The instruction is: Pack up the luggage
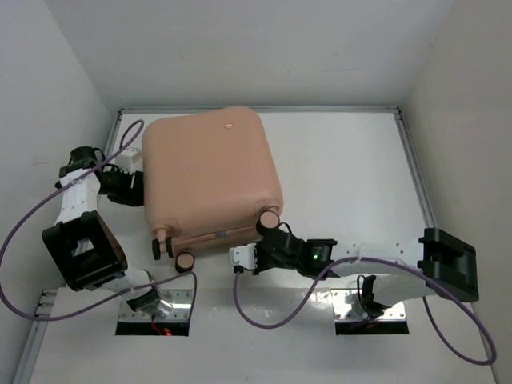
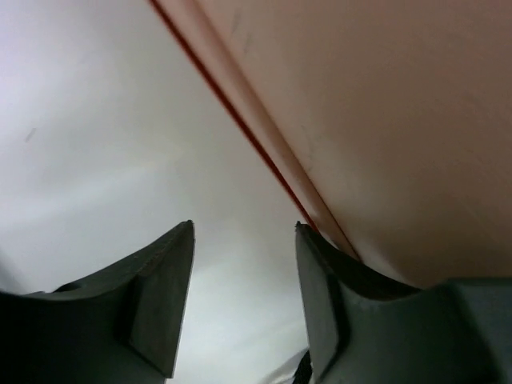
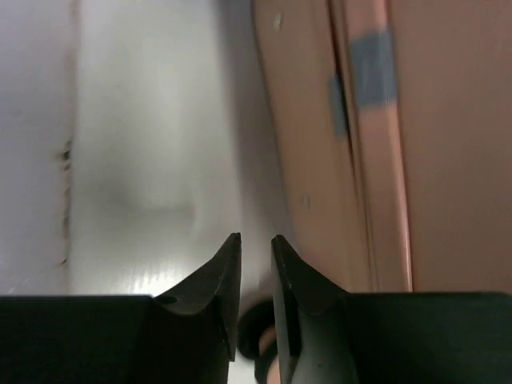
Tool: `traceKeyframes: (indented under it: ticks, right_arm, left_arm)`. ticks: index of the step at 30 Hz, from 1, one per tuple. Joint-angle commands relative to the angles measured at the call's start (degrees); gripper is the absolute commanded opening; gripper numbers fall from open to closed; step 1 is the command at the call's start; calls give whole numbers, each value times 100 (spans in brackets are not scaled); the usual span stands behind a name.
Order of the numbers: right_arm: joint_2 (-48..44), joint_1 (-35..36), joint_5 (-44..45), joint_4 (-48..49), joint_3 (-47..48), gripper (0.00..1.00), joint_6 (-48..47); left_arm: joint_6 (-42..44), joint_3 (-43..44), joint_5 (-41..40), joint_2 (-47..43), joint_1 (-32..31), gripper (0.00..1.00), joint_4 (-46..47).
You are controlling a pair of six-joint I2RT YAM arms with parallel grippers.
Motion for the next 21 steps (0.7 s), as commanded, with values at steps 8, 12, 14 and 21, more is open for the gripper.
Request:
traceKeyframes:
  ticks: [8, 12, 14, 21]
  right_arm:
    - [542, -426, 852, 2042, -1148, 10, -411]
    - [462, -619, 850, 2340, -1685, 6, -860]
    - [584, -742, 913, 2491, -1765, 6, -913]
    - [1305, -1981, 1439, 2359, -940, 6, -510]
  left_arm:
    - [-980, 193, 1816, -705, 83, 76, 73]
    - [-980, 368, 1746, -952, 470, 77, 73]
    - [-980, 369, 1746, -952, 584, 77, 20]
    - [-550, 158, 1789, -891, 1314, 78, -235]
